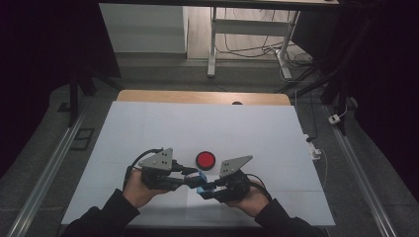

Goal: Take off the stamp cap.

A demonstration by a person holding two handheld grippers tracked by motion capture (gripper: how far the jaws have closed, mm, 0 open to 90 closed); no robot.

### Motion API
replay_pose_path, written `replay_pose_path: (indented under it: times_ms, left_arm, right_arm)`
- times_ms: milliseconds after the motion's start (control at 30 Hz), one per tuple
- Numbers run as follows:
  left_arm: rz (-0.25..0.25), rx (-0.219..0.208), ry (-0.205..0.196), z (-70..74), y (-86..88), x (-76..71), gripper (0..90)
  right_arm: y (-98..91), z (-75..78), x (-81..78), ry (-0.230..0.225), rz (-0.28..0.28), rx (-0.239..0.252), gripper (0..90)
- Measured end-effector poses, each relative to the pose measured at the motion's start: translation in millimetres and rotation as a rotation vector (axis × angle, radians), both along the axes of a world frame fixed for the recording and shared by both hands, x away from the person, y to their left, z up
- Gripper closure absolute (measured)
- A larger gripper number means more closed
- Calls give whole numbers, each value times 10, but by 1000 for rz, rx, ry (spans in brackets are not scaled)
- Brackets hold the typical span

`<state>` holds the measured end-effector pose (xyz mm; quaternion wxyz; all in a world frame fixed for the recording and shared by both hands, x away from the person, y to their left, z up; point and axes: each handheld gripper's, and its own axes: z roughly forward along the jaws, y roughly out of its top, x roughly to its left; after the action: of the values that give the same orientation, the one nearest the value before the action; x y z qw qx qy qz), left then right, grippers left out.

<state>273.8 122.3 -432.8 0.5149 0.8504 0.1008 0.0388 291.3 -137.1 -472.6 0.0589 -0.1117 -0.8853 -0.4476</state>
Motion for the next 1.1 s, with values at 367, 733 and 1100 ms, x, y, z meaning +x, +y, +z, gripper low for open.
replay_pose_path:
  times_ms: [367, 733, 1100]
  left_arm:
    - [52, 20, 39, -17, 30, 32, 706]
    - [83, 21, 60, -27, 48, 49, 705]
    - [111, 13, 82, -32, 84, 71, 704]
  right_arm:
    - [-68, 51, -53, -34, -54, -34, 681]
    - [-262, 111, -83, -78, -157, -61, 681]
    - [-408, 155, -165, -128, -184, -70, 681]
